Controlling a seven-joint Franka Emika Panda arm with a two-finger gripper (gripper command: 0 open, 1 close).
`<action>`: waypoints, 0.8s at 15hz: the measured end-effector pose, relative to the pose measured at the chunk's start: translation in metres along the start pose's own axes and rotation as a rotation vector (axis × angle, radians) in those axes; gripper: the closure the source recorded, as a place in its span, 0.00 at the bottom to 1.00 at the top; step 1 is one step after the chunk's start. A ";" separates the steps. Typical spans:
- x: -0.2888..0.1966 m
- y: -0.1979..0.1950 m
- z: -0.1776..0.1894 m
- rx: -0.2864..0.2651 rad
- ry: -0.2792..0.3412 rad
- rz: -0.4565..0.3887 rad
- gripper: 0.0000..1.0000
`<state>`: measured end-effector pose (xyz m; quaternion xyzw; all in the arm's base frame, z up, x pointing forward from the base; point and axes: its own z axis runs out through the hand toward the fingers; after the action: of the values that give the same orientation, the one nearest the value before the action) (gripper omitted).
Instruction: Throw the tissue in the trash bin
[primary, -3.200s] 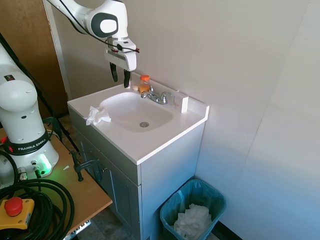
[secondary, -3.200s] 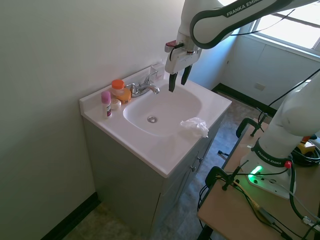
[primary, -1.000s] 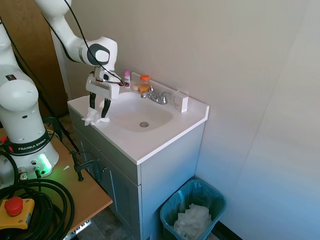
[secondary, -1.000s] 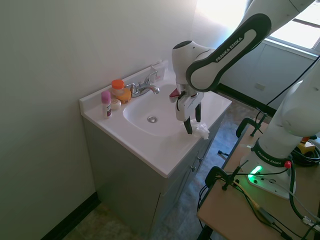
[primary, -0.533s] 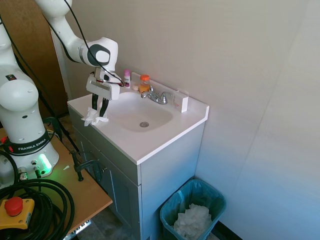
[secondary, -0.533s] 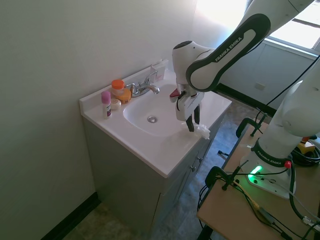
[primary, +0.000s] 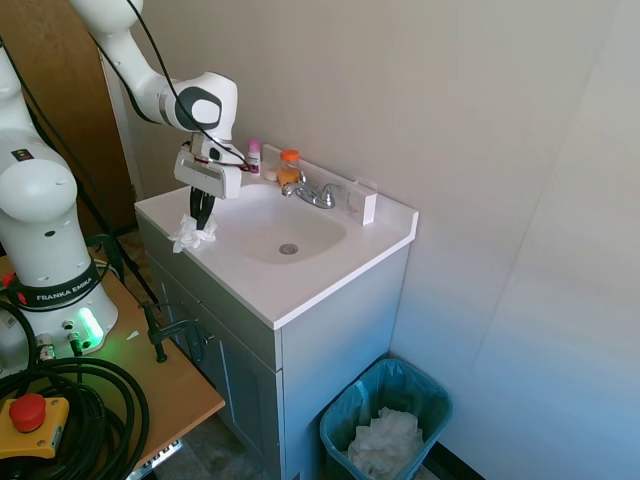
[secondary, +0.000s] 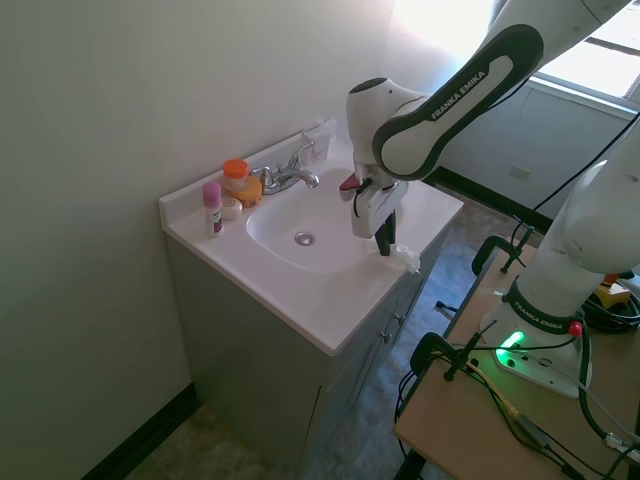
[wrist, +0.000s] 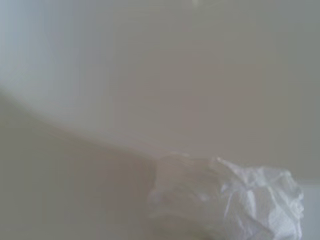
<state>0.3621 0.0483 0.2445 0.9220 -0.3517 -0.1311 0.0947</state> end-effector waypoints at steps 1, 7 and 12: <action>0.002 0.002 -0.004 0.009 0.004 0.003 1.00; 0.017 0.042 -0.083 0.145 0.088 0.077 1.00; 0.111 0.152 -0.175 0.376 0.218 0.386 1.00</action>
<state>0.4013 -0.1238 0.4311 0.8481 -0.5266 0.0566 -0.0172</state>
